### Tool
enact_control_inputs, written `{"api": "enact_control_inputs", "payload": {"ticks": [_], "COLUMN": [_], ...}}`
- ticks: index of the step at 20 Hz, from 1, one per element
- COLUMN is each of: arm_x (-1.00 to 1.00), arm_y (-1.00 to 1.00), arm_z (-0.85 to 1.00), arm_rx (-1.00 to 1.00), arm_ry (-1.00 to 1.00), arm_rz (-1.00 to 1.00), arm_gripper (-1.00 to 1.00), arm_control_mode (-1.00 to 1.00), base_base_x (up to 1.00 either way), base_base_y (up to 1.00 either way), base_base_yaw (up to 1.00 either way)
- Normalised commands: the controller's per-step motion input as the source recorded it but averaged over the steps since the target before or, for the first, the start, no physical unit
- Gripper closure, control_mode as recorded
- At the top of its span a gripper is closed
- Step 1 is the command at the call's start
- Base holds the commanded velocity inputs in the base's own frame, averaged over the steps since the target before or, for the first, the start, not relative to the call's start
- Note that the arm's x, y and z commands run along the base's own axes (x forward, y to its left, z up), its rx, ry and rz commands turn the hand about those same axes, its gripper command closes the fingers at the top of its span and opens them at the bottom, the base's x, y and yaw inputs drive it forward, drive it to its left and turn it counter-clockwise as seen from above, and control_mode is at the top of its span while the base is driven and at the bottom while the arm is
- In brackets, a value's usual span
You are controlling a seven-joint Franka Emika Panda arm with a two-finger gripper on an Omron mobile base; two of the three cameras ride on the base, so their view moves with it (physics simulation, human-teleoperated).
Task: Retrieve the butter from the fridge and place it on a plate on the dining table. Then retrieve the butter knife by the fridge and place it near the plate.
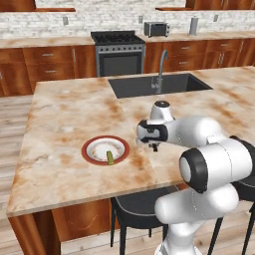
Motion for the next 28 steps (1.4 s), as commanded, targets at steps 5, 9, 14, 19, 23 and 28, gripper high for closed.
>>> {"api": "enact_control_inputs", "payload": {"ticks": [5,9,14,19,23,28], "arm_x": [0.26,0.19,0.13,0.11,0.21,0.13], "arm_y": [0.0,0.03,0.14,0.07,0.0,0.0], "arm_z": [-0.58,-0.4,-0.29,-0.36,-0.34,-0.15], "arm_rx": [0.0,0.0,0.0,0.0,0.0,0.01], "arm_ry": [-0.05,-0.04,-0.01,0.0,-0.03,0.0], "arm_rz": [0.0,0.0,0.0,0.0,0.0,0.0], "arm_gripper": [1.0,1.0,1.0,1.0,1.0,-1.0], "arm_control_mode": [-1.0,-1.0,-1.0,-1.0,-1.0,-1.0], "base_base_x": [0.0,0.0,0.0,0.0,0.0,0.0], "base_base_y": [0.0,0.0,0.0,0.0,0.0,0.0], "base_base_yaw": [0.0,0.0,0.0,0.0,0.0,0.0]}}
